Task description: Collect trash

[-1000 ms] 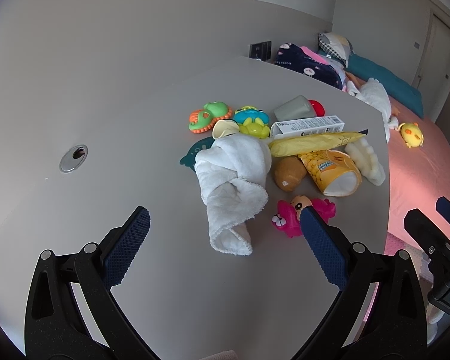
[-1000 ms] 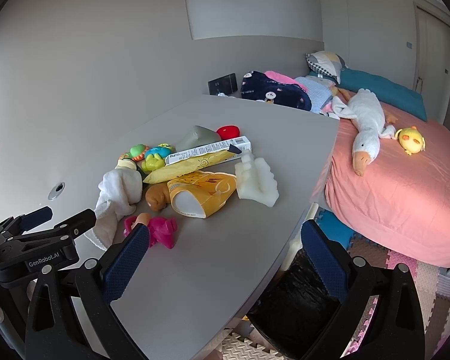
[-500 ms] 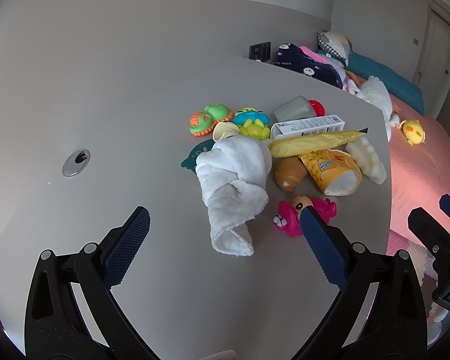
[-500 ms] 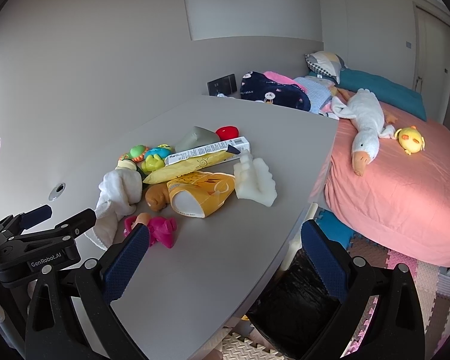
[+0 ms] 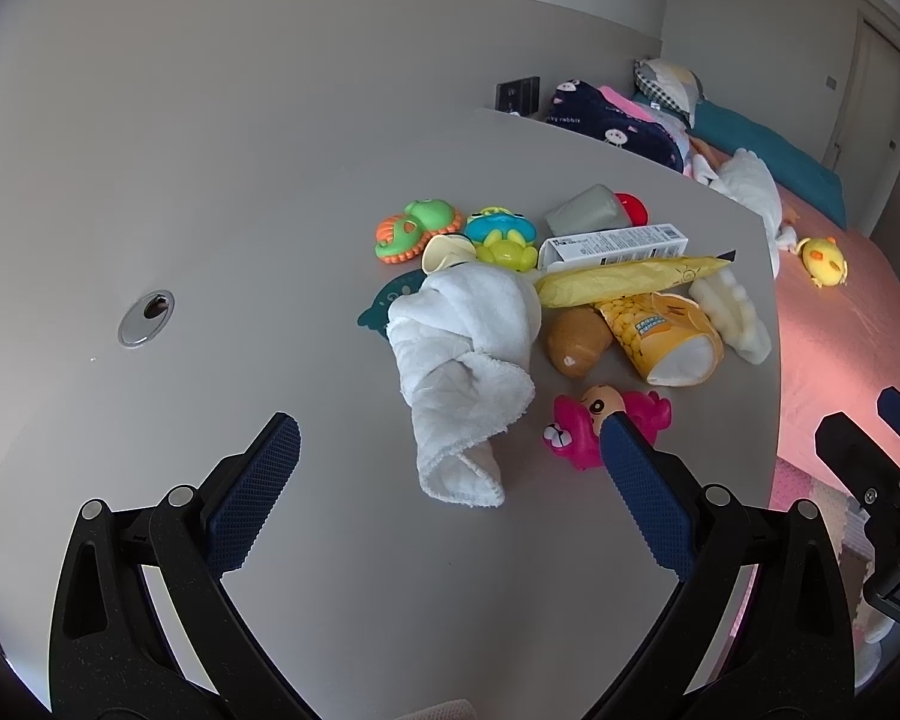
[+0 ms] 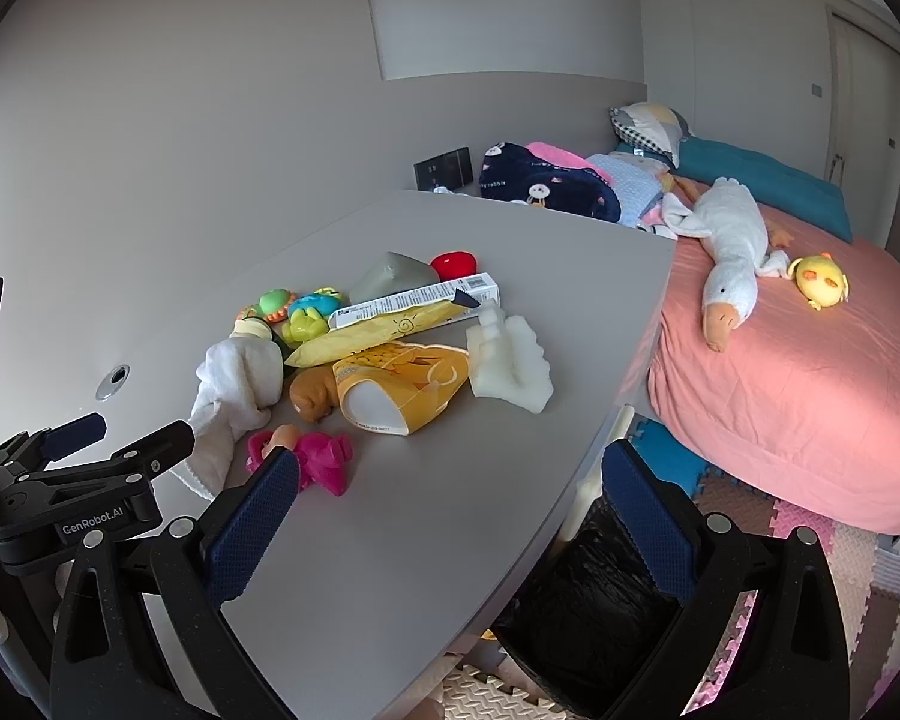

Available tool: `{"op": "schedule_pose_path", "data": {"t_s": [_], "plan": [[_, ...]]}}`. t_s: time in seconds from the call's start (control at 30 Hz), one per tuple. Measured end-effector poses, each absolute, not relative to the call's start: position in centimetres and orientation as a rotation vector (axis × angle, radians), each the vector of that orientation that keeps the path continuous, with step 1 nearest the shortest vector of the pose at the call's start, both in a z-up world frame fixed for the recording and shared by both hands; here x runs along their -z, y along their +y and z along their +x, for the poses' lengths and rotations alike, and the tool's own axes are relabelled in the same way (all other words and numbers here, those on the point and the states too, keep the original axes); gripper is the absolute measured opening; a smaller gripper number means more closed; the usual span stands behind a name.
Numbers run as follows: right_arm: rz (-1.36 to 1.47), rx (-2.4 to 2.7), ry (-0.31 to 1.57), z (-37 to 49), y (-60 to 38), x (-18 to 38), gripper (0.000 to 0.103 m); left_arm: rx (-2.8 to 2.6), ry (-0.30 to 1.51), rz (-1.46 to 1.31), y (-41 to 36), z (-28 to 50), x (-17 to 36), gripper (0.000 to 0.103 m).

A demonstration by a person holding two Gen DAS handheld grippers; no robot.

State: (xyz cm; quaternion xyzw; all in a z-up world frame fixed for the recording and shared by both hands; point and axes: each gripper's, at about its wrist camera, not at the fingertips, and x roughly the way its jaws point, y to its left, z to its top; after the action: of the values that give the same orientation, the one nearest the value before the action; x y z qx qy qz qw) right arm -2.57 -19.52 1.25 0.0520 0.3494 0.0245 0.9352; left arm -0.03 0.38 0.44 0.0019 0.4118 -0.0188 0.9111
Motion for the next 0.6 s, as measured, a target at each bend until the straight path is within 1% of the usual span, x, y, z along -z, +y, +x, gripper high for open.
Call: {"op": "schedule_pose_path", "data": {"t_s": [0.23,0.6], "plan": [[0.103,-0.05,0.715,-2.5,-19.4,-1.1,0.1,0.052,0.856,0.024,0.3,0.1,0.0,0.097],[0.097,-0.05,0.747,-1.7,-19.5,0.1,0.1,0.055,0.855,-0.049,1.7,0.5,0.4,0.097]]}}
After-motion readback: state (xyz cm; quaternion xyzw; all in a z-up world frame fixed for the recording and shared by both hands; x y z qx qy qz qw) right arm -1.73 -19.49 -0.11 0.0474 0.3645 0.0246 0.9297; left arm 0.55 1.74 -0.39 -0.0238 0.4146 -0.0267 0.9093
